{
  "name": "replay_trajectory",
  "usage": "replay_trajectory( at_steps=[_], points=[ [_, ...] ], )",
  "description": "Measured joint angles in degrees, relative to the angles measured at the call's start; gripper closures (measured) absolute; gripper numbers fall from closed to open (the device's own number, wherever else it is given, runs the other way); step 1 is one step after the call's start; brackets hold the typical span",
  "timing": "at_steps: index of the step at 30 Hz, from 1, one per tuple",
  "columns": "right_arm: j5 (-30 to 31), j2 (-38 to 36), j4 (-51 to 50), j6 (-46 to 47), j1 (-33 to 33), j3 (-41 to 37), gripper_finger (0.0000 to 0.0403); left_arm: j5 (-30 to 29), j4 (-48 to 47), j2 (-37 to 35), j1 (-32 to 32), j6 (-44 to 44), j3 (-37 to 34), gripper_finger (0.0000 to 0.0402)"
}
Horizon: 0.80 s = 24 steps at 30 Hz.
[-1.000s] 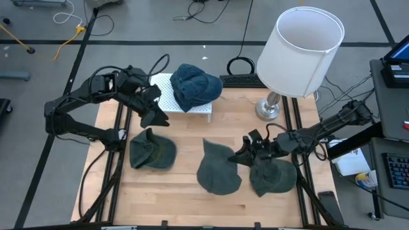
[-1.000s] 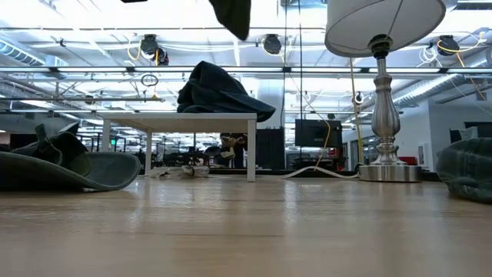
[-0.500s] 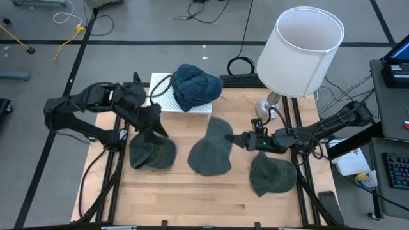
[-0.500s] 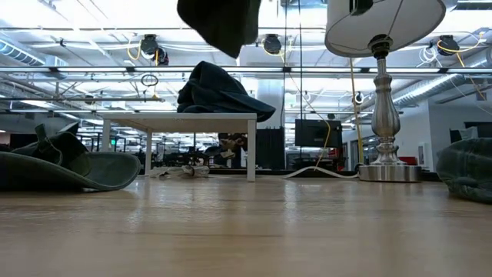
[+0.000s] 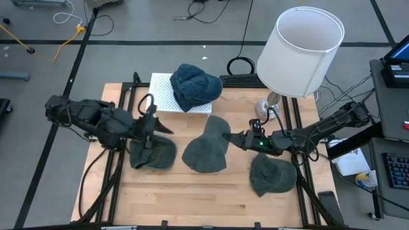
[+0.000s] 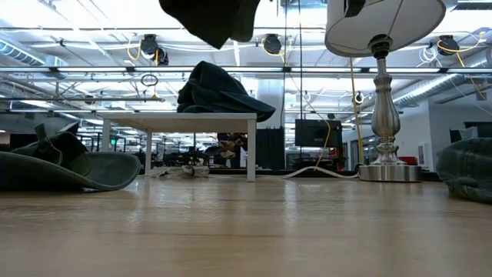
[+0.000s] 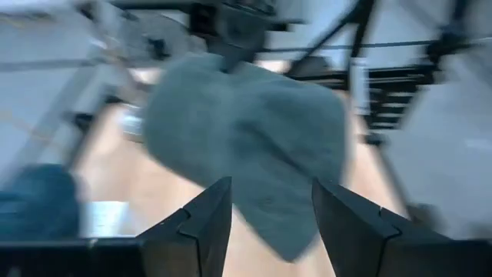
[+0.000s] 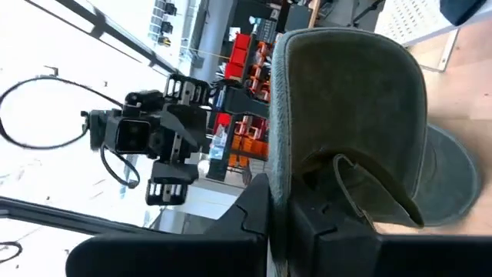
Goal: Pick & Place hat
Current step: Put the top gray cap on the shelf
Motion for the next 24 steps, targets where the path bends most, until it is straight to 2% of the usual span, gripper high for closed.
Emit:
replay_trajectory(
  at_steps=[3,6,8,11,15,24],
  points=[
    [2.12,-0.04,1.87,0.35,-0.66,-0.01,0.0394,-10.79,0.82,0.39,-3.18,1.27,0.02,0.0211],
    [8.25,-0.01,1.84,2.68,-1.44,-0.01,0.0394,-18.77,0.72,0.74,-5.59,2.59,0.02,0.0207],
    [10.63,0.00,2.75,4.65,-2.26,-0.01,0.0394,-22.96,0.85,0.97,-6.46,3.13,0.03,0.0204],
    [10.20,-0.04,4.50,7.14,-4.00,-0.01,0.0394,-27.41,0.74,1.83,-6.98,3.82,0.07,0.0202],
    [10.21,0.95,6.32,10.29,-5.72,-0.03,0.0394,-29.38,0.90,3.26,-7.44,5.01,0.03,0.0209],
    [5.93,1.89,13.56,11.23,-8.57,-0.01,0.0394,-26.58,0.38,7.68,-8.52,8.02,0.02,0.0217]
  ],
)
